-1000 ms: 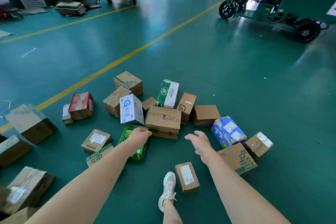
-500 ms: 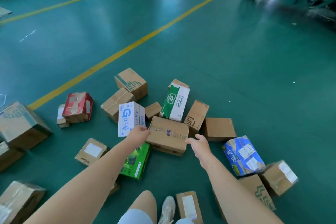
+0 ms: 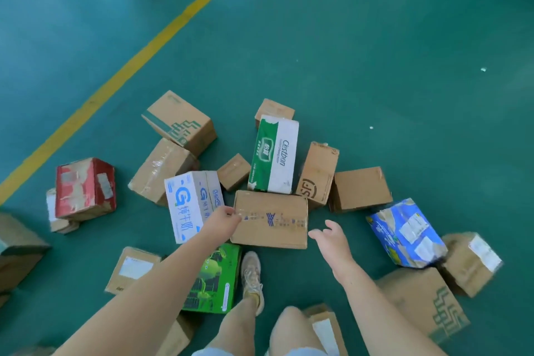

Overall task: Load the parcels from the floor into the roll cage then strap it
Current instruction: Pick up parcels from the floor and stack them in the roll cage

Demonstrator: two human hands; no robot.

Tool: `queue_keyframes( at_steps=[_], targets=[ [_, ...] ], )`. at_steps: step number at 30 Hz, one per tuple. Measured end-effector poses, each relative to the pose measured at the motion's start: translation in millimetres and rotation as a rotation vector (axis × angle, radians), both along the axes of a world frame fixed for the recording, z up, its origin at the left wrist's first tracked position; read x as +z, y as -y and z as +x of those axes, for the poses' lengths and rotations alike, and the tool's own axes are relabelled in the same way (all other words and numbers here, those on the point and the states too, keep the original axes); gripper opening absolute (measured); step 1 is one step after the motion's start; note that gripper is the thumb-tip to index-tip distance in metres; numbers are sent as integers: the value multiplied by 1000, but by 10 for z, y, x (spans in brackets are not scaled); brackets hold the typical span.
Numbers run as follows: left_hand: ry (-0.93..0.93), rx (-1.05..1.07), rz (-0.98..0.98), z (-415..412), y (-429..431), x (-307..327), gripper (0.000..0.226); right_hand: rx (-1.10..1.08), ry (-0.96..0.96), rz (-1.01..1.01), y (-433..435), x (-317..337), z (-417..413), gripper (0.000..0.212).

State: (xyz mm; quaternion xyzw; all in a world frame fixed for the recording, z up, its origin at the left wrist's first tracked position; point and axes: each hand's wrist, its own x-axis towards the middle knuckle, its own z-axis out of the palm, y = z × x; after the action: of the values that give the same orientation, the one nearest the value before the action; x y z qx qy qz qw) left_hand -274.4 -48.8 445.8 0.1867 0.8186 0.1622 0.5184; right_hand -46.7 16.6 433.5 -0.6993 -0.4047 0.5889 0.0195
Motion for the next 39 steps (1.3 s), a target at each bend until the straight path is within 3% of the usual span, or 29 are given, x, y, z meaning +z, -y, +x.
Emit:
queue_keyframes(
  at_steps=[4, 7, 13, 21, 26, 30, 39],
  targets=[
    [7, -25, -65, -221, -331, -604, 15, -21, 32, -52, -261, -512, -182, 68],
    [27, -54, -122, -329, -484, -1190, 42, -47, 71, -86, -448, -1005, -258, 67],
    [3, -51, -205, -431, -662, -2544, 47, -65, 109, -130, -732, -2262, -328, 51],
    [-103, 25, -261, -404, -745, -4058, 48, -76, 182, -135, -860, -3810, -186, 72],
    [-111, 159, -290, -403, -658, -4542, 70, -139, 189, -165, -827, -4282, -176, 88],
    [-85, 157, -331, -416, -593, -4681, 53, -183, 196, -179, -814, -4432, -187, 94],
    [-74, 177, -330, -317, -666, -4221, 55, -230, 284, -196, -672, -4011, -84, 103]
  ],
)
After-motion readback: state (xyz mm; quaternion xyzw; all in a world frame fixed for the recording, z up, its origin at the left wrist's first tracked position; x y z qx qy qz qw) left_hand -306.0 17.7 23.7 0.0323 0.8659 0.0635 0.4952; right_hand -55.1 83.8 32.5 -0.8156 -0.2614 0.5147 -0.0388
